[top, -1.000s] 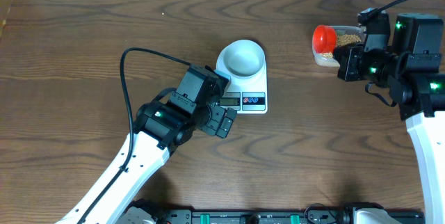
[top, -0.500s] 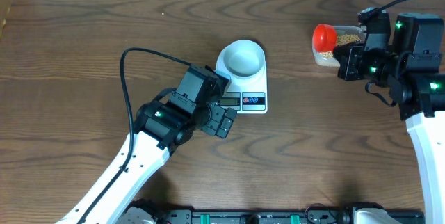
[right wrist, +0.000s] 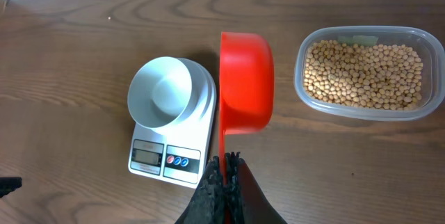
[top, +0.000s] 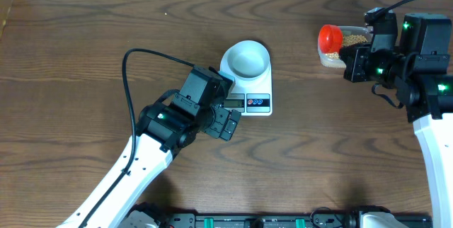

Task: Scoop item into bowl and weigh 50g on scale

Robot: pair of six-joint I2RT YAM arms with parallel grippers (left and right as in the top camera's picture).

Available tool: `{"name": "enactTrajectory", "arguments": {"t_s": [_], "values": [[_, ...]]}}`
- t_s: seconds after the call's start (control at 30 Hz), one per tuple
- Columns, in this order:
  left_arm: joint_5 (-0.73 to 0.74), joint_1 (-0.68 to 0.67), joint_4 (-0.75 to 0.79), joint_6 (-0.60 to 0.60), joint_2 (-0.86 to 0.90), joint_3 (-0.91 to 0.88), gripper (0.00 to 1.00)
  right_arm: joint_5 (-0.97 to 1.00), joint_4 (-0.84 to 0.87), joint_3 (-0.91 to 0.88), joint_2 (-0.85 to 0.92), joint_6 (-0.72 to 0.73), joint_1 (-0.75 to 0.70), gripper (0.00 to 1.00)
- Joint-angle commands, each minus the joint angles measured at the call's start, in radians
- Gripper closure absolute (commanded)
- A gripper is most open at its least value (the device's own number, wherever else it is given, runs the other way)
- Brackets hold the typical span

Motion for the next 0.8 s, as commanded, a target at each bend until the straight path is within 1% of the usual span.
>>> {"name": "enactTrajectory", "arguments": {"t_s": [0.0, 0.77], "values": [[-0.006, 0.003, -0.003, -0.001, -0.003, 0.006, 0.02, -0.003, -0.005, -0.004, -0.003, -0.017, -0.005, 0.99], [-0.006, 0.003, -0.003, -0.001, -0.003, 0.006, 0.02, -0.003, -0.012, -0.004, -0.003, -0.021, -0.005, 0.99]]}}
